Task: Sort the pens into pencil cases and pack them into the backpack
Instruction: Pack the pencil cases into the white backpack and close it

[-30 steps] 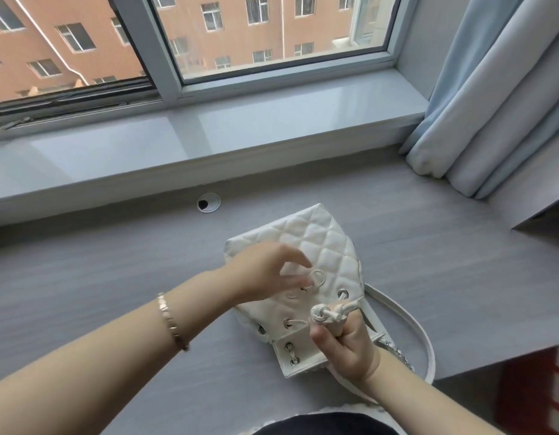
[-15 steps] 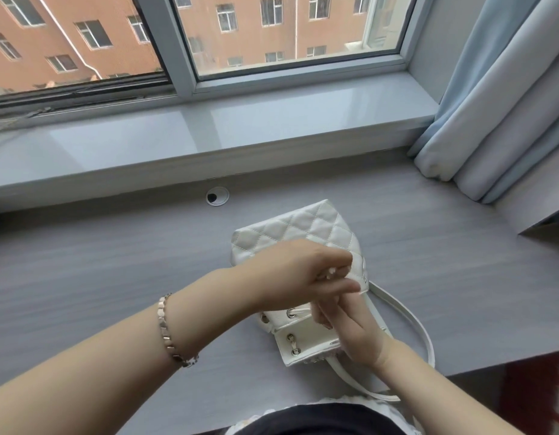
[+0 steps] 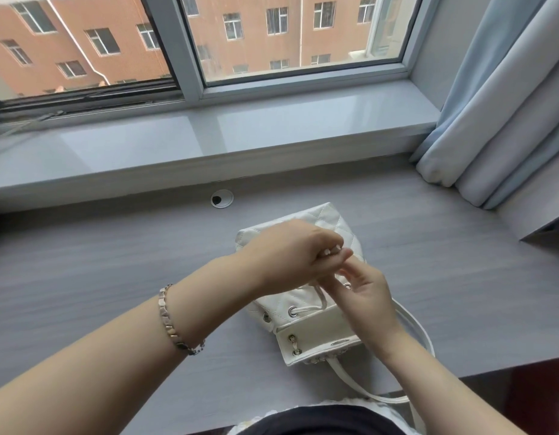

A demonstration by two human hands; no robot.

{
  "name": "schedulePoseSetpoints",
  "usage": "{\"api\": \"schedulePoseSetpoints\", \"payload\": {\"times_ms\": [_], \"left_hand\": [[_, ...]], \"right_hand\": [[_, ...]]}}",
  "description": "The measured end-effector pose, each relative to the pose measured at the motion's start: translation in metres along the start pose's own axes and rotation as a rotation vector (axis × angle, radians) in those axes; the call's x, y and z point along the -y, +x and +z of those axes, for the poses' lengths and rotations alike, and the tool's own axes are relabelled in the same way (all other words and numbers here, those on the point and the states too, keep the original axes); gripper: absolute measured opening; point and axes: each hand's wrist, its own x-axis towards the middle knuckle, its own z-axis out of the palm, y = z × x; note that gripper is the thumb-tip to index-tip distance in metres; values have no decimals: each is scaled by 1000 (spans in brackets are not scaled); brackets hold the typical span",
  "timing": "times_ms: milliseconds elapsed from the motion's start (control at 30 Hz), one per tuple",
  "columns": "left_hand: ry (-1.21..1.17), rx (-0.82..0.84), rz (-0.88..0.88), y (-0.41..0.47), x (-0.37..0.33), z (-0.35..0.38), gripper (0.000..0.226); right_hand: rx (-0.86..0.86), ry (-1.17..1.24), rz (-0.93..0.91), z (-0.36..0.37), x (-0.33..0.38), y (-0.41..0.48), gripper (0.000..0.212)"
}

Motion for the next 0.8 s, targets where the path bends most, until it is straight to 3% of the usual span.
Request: {"api": "schedulePoseSetpoints", "payload": {"times_ms": [233, 334, 400, 534, 600, 700, 801], "left_hand": [[100, -66, -34, -3, -1, 12, 44], [67, -102, -155, -4, 3, 18, 49], [-23, -137, -211, -3, 4, 13, 51], [-63, -130, -152, -2, 3, 1, 50], [-47, -122, -147, -3, 5, 2, 51], [1, -112, -145, -4, 9, 10, 49], [-2, -109, -125, -3, 7, 18, 45]], "right_hand": [[152, -485, 61, -19, -49, -3, 16], [220, -611, 40, -17, -55, -3, 31], [189, -647, -6, -13, -43, 3, 21], [58, -538, -167, -10, -17, 12, 13], [88, -538, -67, -8, -14, 15, 10], [173, -542, 149, -9, -22, 12, 35], [180, -539, 259, -9, -29, 8, 42]]}}
